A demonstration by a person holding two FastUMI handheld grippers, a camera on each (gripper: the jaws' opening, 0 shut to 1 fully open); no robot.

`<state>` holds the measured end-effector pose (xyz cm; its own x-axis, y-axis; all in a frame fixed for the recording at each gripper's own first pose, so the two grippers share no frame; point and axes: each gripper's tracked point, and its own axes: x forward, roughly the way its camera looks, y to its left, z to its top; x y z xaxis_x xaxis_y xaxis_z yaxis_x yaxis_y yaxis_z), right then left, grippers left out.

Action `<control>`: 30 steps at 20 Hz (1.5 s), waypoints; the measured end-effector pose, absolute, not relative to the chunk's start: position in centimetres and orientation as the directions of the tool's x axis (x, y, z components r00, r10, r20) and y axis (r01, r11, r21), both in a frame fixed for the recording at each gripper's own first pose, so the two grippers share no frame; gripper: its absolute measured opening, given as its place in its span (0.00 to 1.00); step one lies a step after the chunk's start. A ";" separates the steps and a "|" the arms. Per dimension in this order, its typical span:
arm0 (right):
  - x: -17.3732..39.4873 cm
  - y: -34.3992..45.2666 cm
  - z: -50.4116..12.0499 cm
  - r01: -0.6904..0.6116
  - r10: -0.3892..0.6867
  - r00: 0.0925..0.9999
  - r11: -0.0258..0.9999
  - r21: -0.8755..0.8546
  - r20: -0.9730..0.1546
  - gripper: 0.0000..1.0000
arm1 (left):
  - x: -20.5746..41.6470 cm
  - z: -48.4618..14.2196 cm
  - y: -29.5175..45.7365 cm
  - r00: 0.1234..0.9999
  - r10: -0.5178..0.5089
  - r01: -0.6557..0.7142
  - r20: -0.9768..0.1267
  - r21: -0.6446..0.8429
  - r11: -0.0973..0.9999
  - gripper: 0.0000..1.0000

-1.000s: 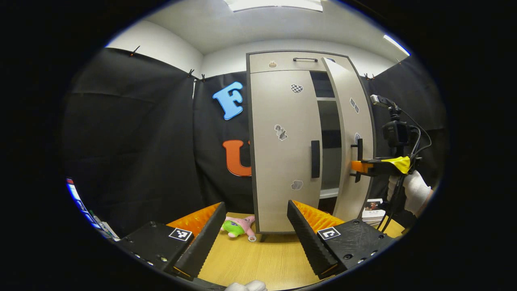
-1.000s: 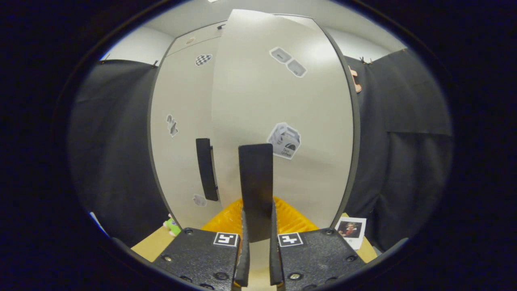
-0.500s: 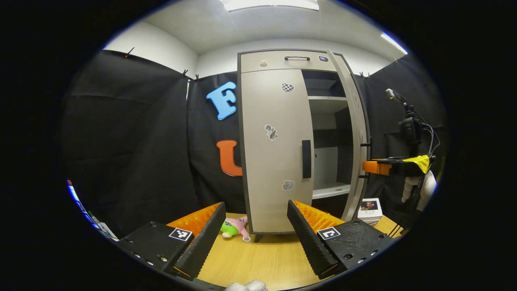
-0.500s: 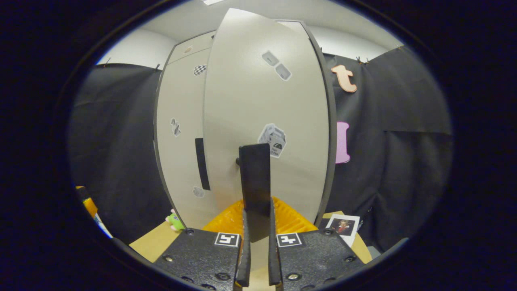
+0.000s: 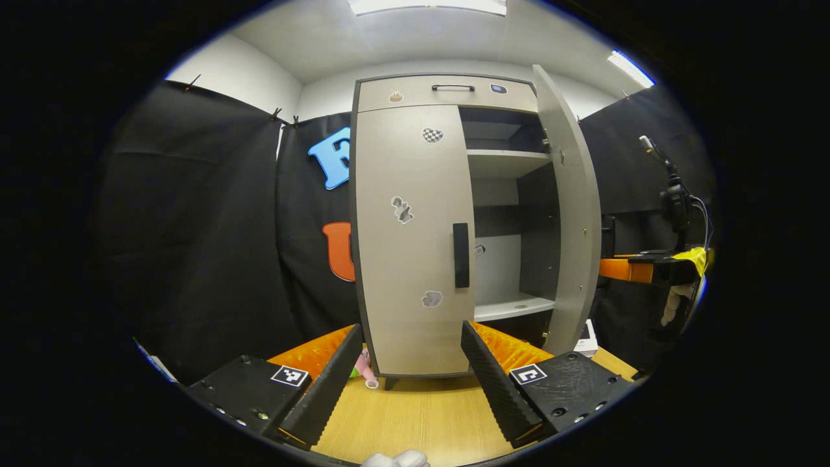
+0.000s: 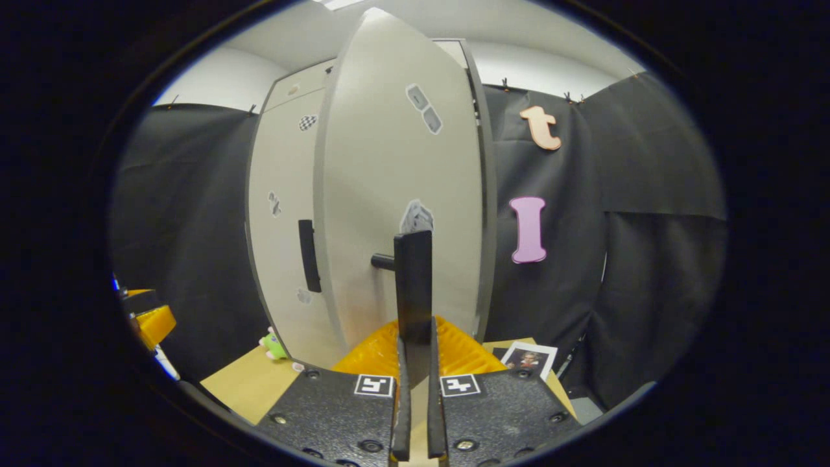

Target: Open the right door of the double-door shoe cabinet with the right hand, and open the left door with the left hand.

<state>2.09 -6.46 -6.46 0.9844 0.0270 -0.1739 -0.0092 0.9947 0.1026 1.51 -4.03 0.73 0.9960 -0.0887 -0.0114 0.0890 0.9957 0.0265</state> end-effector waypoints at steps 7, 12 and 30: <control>1.0 -14.2 -7.1 0.104 -0.085 0.980 0.990 0.097 -0.177 0.04 | 3.2 1.1 -7.9 0.989 -0.148 0.148 -0.011 0.021 0.989 0.97; 1.7 -16.6 -7.6 0.069 -0.057 0.984 0.996 0.061 -0.170 0.03 | 4.0 0.7 -9.5 0.986 -0.167 0.167 -0.022 0.025 0.986 0.97; 0.1 -18.2 -6.9 0.126 -0.112 0.979 0.989 0.077 -0.169 0.26 | 3.7 1.1 -7.6 0.992 -0.128 0.129 -0.011 0.034 0.991 0.97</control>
